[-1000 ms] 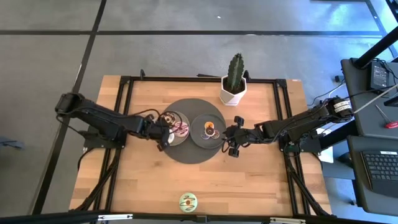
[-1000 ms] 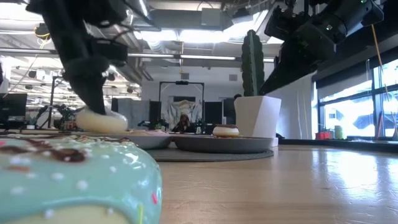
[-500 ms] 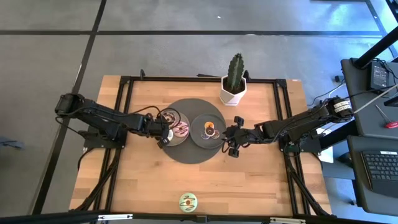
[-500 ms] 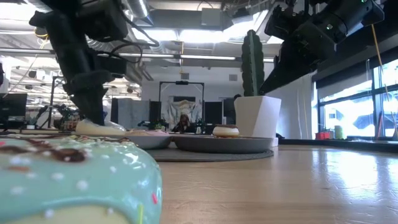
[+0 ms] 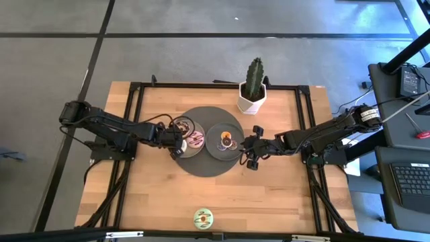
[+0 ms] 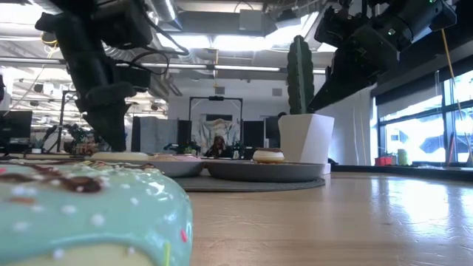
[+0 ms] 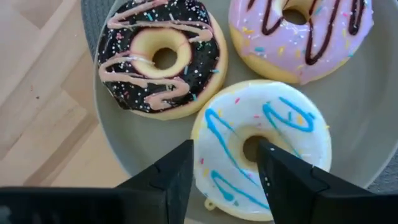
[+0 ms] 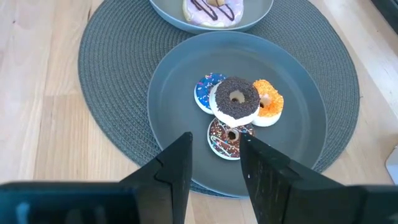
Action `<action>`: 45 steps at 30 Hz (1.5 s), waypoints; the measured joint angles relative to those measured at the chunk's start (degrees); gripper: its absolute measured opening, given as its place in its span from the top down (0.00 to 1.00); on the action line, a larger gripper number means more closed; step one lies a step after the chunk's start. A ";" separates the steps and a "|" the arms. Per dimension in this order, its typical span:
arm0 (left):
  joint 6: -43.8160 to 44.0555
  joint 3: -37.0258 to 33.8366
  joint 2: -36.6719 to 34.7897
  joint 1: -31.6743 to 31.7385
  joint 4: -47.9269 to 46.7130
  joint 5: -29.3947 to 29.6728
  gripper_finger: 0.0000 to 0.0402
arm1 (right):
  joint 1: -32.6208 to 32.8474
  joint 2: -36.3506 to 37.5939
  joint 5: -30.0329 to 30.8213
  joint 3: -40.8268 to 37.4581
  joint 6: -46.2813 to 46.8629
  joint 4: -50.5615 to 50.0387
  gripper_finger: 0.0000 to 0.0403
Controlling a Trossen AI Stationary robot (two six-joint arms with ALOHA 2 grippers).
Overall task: Pick & Place donuts
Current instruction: Put the large green donut on the light gray plate
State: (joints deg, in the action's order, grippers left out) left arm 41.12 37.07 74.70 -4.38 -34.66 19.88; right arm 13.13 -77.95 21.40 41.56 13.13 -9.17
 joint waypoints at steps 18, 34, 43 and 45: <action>-14.82 9.75 5.69 -16.55 26.95 -13.88 0.57 | 0.00 0.00 -0.01 0.00 -0.16 0.01 0.67; -11.97 35.43 37.54 -28.81 19.38 -12.13 0.57 | 0.07 0.00 -0.28 -0.12 0.08 0.19 0.67; -7.54 37.82 40.72 -30.40 18.09 -13.22 0.57 | 0.07 -0.02 -0.44 -2.60 0.23 0.76 0.67; -7.32 37.82 40.43 -30.78 17.75 -13.18 0.57 | 0.07 -0.02 -0.43 -2.60 0.23 0.99 0.67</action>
State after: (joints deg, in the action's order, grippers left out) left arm 33.80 74.89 115.13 -35.16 -16.90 6.70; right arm 13.19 -77.97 20.97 38.96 13.37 -8.18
